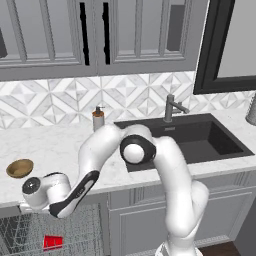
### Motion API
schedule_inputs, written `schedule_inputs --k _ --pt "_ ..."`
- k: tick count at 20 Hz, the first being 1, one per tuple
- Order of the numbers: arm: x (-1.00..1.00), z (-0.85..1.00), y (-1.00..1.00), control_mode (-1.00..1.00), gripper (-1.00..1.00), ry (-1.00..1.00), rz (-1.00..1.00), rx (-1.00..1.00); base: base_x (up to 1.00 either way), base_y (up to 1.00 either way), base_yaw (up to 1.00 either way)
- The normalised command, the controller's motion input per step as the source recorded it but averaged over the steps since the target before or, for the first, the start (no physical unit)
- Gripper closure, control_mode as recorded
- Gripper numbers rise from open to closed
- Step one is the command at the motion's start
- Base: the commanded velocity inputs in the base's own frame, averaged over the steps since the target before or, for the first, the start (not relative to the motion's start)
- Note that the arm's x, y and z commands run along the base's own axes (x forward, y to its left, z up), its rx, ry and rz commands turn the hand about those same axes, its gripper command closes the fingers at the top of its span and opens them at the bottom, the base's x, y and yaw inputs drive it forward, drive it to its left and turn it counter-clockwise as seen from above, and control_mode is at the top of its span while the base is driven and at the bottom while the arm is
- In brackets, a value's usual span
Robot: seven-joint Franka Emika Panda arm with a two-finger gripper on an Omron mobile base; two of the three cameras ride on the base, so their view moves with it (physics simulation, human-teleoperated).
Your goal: Pick up the cup and bowl from the counter, place them in the dishwasher, and close the dishwasher door.
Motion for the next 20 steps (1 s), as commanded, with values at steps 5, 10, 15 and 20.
schedule_inputs --k 5,10,15,20 --pt "-0.09 1.00 0.00 -1.00 -1.00 0.05 0.01 0.15 0.00 0.00 0.00" --pt "0.02 1.00 0.00 -1.00 -1.00 0.02 0.01 0.27 0.00 0.00 0.00" --pt "0.21 0.79 -0.36 -1.00 -1.00 0.02 0.01 0.57 0.00 0.00 0.00" --pt "0.65 0.96 -0.12 -1.00 -1.00 0.22 0.12 0.39 0.00 0.00 0.00"
